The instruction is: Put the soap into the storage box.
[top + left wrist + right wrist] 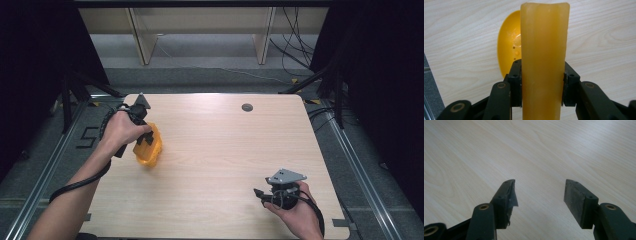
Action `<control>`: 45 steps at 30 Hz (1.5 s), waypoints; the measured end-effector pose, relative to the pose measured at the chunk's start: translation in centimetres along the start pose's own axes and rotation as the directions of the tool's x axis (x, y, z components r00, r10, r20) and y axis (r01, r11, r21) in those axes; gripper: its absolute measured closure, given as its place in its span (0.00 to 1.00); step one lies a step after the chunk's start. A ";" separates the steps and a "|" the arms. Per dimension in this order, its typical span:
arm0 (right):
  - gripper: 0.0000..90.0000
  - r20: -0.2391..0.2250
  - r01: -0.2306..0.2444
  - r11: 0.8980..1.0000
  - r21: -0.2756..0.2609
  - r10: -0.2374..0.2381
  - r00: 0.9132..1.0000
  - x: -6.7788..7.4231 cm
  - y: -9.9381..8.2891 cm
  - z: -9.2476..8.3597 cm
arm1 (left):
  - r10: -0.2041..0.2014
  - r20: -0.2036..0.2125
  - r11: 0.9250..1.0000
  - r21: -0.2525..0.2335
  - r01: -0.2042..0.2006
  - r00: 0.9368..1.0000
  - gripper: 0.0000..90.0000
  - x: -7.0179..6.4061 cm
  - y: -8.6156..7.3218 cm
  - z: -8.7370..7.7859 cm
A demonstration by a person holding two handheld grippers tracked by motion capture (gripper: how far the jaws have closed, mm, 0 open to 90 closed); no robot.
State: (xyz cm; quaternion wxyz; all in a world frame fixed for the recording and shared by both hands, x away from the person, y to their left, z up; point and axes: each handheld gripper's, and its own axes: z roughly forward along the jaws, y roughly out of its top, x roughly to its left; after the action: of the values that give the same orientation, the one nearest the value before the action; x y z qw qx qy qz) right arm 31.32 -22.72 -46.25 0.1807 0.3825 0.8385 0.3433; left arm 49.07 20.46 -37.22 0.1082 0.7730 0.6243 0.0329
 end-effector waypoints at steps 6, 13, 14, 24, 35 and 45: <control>0.48 -0.004 -0.003 1.000 0.003 0.003 1.000 0.0 0.0 0.0 | -0.013 0.002 1.000 0.028 0.013 1.000 0.68 0.4 0.5 0.7; 0.48 -0.006 -0.020 1.000 0.007 0.020 1.000 0.2 0.0 0.0 | 0.014 -0.010 0.999 0.052 -0.013 1.000 0.68 1.1 1.1 1.3; 0.48 -0.005 -0.005 1.000 0.005 0.005 1.000 0.1 0.0 0.0 | 0.015 -0.017 0.998 0.056 -0.014 1.000 0.68 1.1 1.1 1.3; 0.48 -0.019 -0.052 0.998 0.031 0.052 0.998 0.4 0.0 -0.1 | 0.024 -0.029 0.996 0.087 -0.022 0.999 0.68 1.2 1.6 2.2; 0.48 -0.017 -0.036 0.999 0.023 0.036 0.999 0.3 -0.1 0.0 | 0.051 -0.036 0.992 0.113 -0.046 0.998 0.68 1.6 1.8 3.5; 0.48 -0.021 -0.032 0.999 0.029 0.033 0.999 0.3 -0.1 0.0 | 0.047 -0.046 0.994 0.104 -0.042 0.998 0.68 1.5 1.6 4.1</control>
State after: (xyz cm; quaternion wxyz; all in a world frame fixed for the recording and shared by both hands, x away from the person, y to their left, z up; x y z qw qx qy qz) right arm 31.08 -22.48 -46.34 0.1607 0.3950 0.8389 0.3383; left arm 51.72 21.10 -41.01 0.0522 0.7903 0.6101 0.0221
